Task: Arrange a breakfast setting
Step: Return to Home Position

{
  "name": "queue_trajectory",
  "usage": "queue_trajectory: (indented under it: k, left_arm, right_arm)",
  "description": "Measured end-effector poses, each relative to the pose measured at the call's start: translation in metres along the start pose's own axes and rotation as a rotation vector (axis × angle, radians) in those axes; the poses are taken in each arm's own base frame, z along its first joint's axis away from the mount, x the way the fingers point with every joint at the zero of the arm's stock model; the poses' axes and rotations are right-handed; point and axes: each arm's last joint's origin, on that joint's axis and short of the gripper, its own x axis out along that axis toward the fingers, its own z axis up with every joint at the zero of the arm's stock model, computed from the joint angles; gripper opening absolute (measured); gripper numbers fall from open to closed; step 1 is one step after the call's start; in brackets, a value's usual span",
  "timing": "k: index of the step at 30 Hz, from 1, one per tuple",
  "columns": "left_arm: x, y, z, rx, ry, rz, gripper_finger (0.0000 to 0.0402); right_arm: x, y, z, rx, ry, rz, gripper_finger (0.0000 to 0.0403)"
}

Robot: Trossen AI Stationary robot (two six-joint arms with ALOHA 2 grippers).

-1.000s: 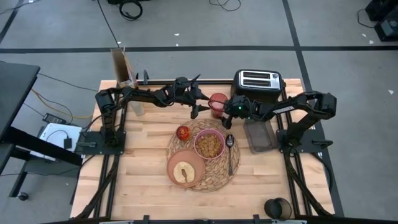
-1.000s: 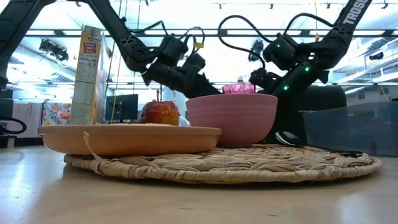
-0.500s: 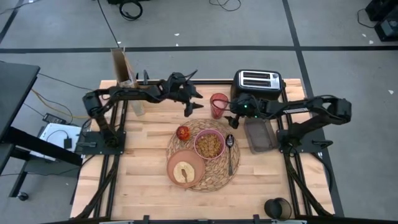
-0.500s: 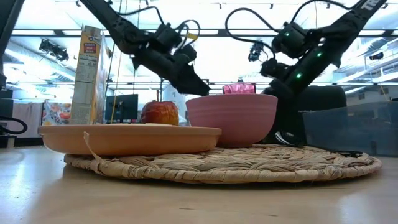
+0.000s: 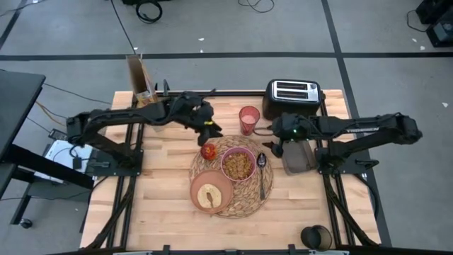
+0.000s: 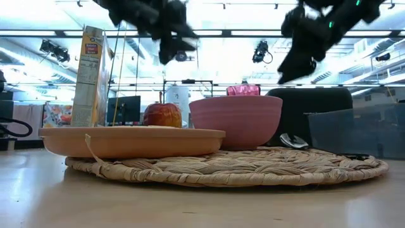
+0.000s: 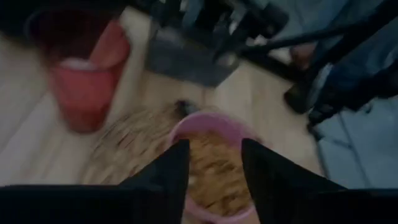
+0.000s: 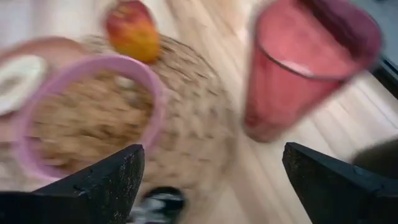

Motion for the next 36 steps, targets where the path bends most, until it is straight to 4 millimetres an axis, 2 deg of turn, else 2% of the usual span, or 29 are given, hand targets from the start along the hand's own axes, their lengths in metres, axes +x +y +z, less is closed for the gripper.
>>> queue_trajectory:
  k: [4,8,11,15,21,24,27,32,36]
  left_arm:
    - [-0.013,-0.033,-0.001,-0.051,-0.02,-0.023,0.0113]
    - [-0.027,-0.066,-0.006,-0.092,-0.021,-0.063,0.007]
    - [-0.033,-0.087,-0.011,-0.105,-0.021,-0.086,0.004]
    - [-0.039,-0.105,-0.016,-0.149,-0.012,-0.136,0.0013]
    - [-0.041,-0.12,-0.016,-0.26,-0.034,-0.214,0.0014]
    - [-0.043,-0.125,-0.014,-0.315,-0.043,-0.26,0.0024]
    - [-0.044,-0.128,-0.013,-0.292,-0.039,-0.3,0.0027]
    - [-0.066,-0.14,-0.014,-0.174,-0.077,-0.362,0.0028]
    - [-0.097,-0.146,-0.013,-0.1,-0.134,-0.409,0.0029]
  right_arm:
    - [-0.015,0.028,0.012,0.013,-0.011,0.092,0.0368]
    - [-0.023,0.059,0.015,0.021,-0.008,0.203,0.0352]
    - [-0.023,0.082,0.011,0.02,0.018,0.25,0.0337]
    - [-0.017,0.11,0.012,0.039,0.035,0.279,0.031]
    - [0.007,0.141,0.03,-0.005,0.038,0.257,0.0262]
    - [0.026,0.154,0.046,-0.099,-0.006,0.207,0.0245]
    - [0.048,0.162,0.063,-0.184,-0.07,0.123,0.0236]
    - [0.083,0.162,0.086,-0.224,-0.107,0.035,0.0233]
    - [0.089,0.159,0.092,-0.175,-0.11,0.019,0.0233]
